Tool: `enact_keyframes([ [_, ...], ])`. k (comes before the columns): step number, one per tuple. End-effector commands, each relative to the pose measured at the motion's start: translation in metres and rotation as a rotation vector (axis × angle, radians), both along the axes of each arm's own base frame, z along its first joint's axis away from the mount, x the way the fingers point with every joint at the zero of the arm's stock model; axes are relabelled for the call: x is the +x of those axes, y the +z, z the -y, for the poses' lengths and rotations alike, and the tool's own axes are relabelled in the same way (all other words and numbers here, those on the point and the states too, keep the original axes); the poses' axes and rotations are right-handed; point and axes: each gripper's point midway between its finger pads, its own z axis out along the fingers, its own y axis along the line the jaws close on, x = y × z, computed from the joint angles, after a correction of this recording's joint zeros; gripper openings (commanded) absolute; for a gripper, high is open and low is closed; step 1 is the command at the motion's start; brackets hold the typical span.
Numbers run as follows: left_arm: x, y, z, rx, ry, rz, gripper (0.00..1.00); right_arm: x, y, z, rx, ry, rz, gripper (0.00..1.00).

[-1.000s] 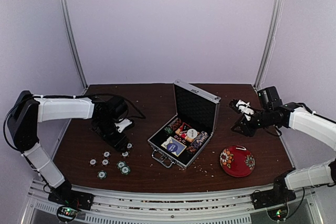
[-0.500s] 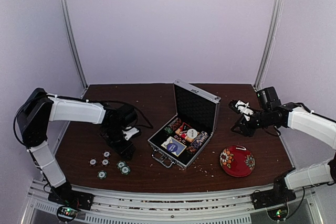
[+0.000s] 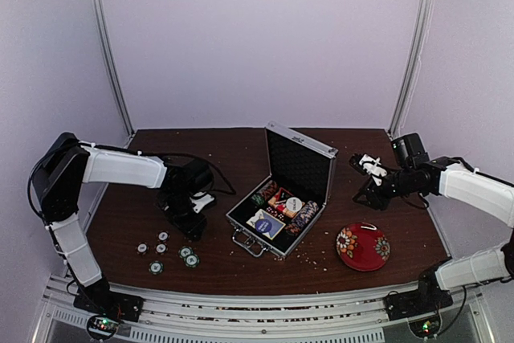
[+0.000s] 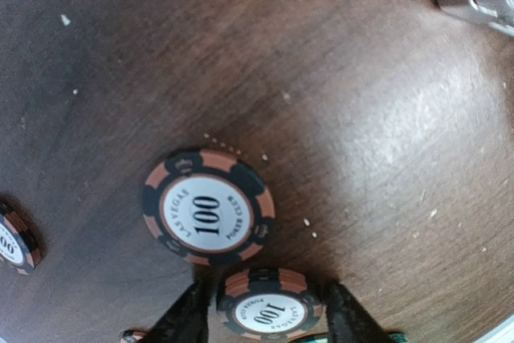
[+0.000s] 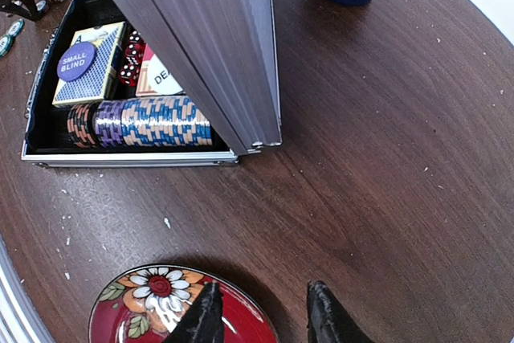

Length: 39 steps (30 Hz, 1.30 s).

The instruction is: Pack up texas hold em set

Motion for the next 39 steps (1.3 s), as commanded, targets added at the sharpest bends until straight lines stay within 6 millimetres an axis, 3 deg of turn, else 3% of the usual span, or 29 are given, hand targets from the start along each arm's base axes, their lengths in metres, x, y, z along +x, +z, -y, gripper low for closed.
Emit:
enact_keyframes([
  [1, -0.005, 0.002, -0.002, 0.026, 0.007, -0.035, 0.55, -0.001, -0.007, 0.0, -0.001, 0.008, -0.021, 0.36],
  [6, -0.011, 0.003, -0.007, 0.041, 0.01, -0.044, 0.55, -0.002, -0.007, -0.001, 0.0, 0.016, -0.026, 0.36],
  [12, -0.008, -0.002, -0.003, 0.033, 0.001, -0.043, 0.47, -0.002, -0.007, -0.001, 0.0, 0.018, -0.026, 0.36],
  [18, -0.006, 0.002, 0.008, -0.006, -0.016, -0.055, 0.3, -0.003, -0.006, -0.001, 0.0, 0.017, -0.024, 0.36],
  [25, 0.028, 0.036, 0.021, -0.035, -0.002, 0.088, 0.29, -0.003, -0.006, 0.0, -0.002, 0.017, -0.023, 0.36],
  [31, 0.045, 0.028, 0.026, -0.017, -0.007, 0.087, 0.29, -0.003, -0.007, -0.001, 0.0, 0.018, -0.027, 0.36],
  [39, 0.049, 0.018, 0.017, 0.031, 0.002, 0.053, 0.3, -0.003, -0.007, 0.0, -0.003, 0.015, -0.026, 0.36],
])
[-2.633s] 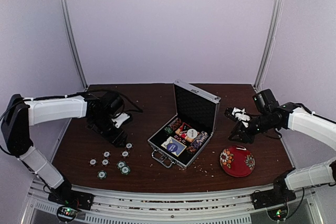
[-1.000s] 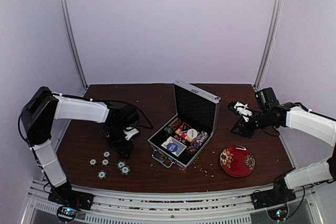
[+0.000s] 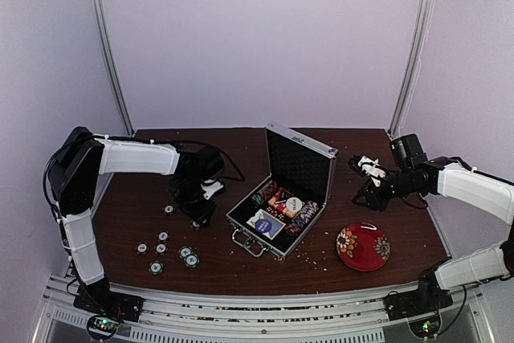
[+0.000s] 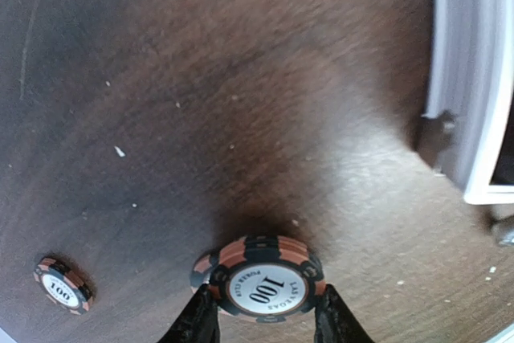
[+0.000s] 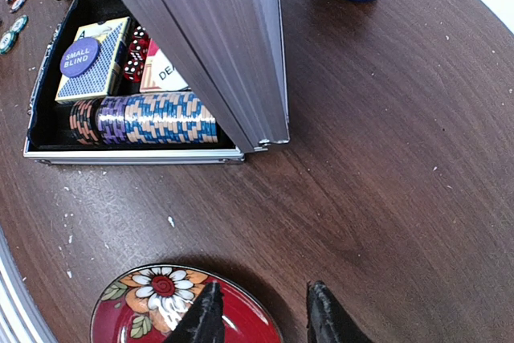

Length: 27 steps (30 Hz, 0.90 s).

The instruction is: Pack up texas hold em set

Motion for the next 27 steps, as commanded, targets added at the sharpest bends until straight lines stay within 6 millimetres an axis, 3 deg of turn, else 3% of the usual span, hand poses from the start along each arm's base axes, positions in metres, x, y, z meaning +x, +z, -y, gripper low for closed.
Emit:
enact_keyframes([
  [1, 0.009, 0.006, -0.008, 0.025, 0.008, 0.017, 0.3, -0.002, -0.002, 0.002, -0.006, 0.003, -0.007, 0.36],
  [20, -0.007, 0.001, -0.018, 0.025, -0.003, -0.055, 0.3, -0.001, -0.005, 0.002, -0.012, 0.005, -0.016, 0.36],
  [27, -0.005, -0.004, -0.018, 0.028, -0.002, -0.055, 0.43, -0.001, -0.006, 0.001, -0.011, 0.008, -0.02, 0.36],
])
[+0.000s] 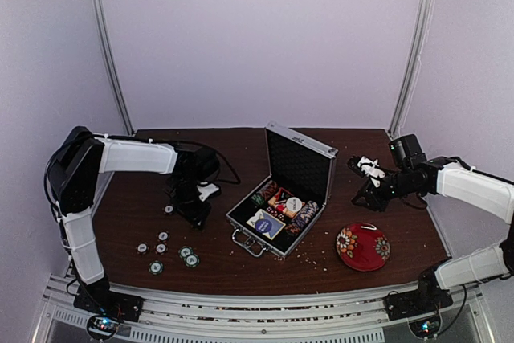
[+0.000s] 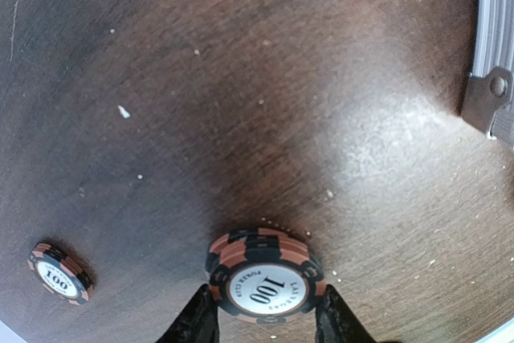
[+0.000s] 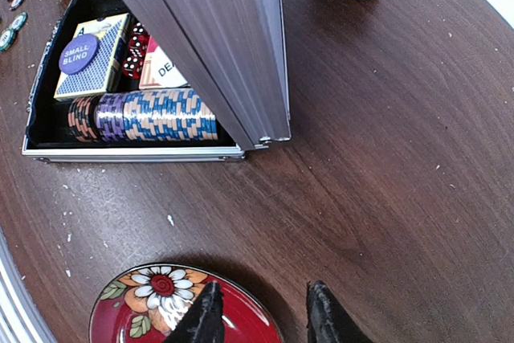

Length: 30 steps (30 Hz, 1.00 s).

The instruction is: Pack up texas hold em set

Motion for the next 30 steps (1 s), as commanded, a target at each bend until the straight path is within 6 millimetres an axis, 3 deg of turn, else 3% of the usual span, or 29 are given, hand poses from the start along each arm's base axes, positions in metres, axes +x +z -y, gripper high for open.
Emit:
enact_keyframes([
  [1, 0.002, 0.001, -0.001, -0.008, -0.007, 0.0, 0.46, -0.002, -0.004, 0.001, -0.008, 0.007, -0.015, 0.36],
  [6, 0.004, -0.002, -0.001, 0.002, -0.011, 0.005, 0.58, -0.002, -0.003, 0.002, -0.007, 0.006, -0.014, 0.36],
  [9, 0.004, -0.005, -0.002, 0.007, -0.009, 0.001, 0.59, -0.002, -0.003, 0.002, -0.007, 0.006, -0.012, 0.36],
  [18, -0.002, -0.02, -0.008, 0.01, -0.005, -0.042, 0.44, -0.003, -0.003, 0.001, -0.003, 0.01, -0.017, 0.36],
  [30, -0.004, -0.029, -0.008, -0.008, -0.016, -0.068, 0.43, -0.004, -0.004, 0.0, 0.001, 0.015, -0.022, 0.36],
])
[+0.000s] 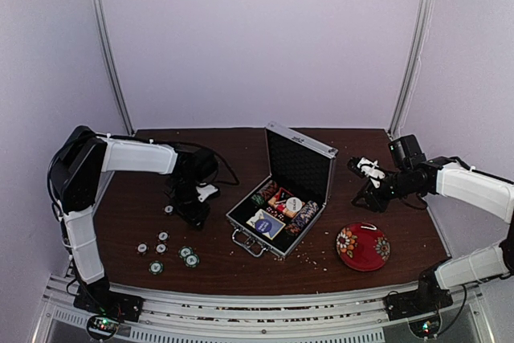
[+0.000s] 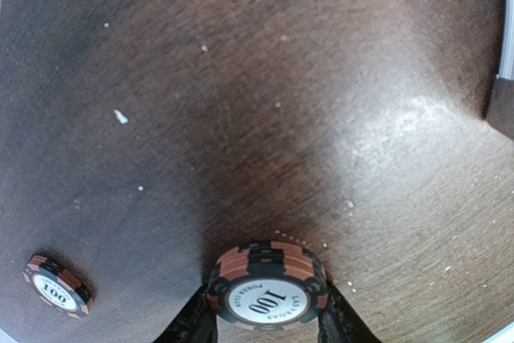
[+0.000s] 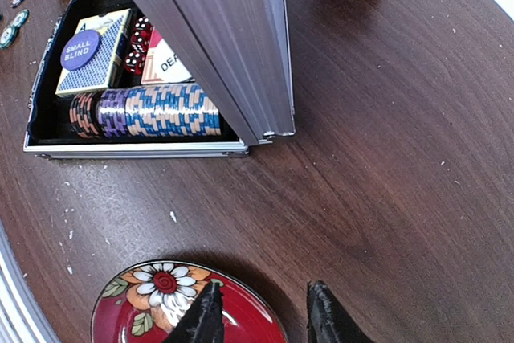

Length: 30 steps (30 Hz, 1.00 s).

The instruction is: Pack up texas hold em set

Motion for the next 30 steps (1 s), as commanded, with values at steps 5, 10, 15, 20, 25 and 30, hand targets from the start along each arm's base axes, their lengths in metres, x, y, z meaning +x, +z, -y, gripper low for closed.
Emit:
enact_keyframes([
  [5, -0.004, -0.021, -0.004, 0.001, -0.009, -0.034, 0.47, -0.003, -0.001, -0.001, 0.004, 0.016, -0.009, 0.36],
  [10, -0.003, -0.023, -0.003, -0.006, -0.006, -0.028, 0.5, -0.003, -0.001, -0.001, 0.004, 0.017, -0.012, 0.36],
  [15, -0.004, -0.028, -0.006, 0.002, 0.001, -0.025, 0.48, -0.003, -0.001, -0.001, 0.004, 0.018, -0.011, 0.36],
  [20, -0.003, -0.028, -0.007, 0.022, 0.014, -0.001, 0.41, -0.003, -0.002, -0.001, 0.003, 0.018, -0.014, 0.36],
  [25, -0.008, -0.024, 0.004, 0.001, 0.007, 0.016, 0.3, -0.003, -0.002, -0.001, 0.002, 0.019, -0.015, 0.36],
  [30, -0.01, -0.006, 0.01, -0.048, 0.013, 0.033, 0.2, -0.003, -0.002, -0.001, 0.002, 0.022, -0.015, 0.36],
])
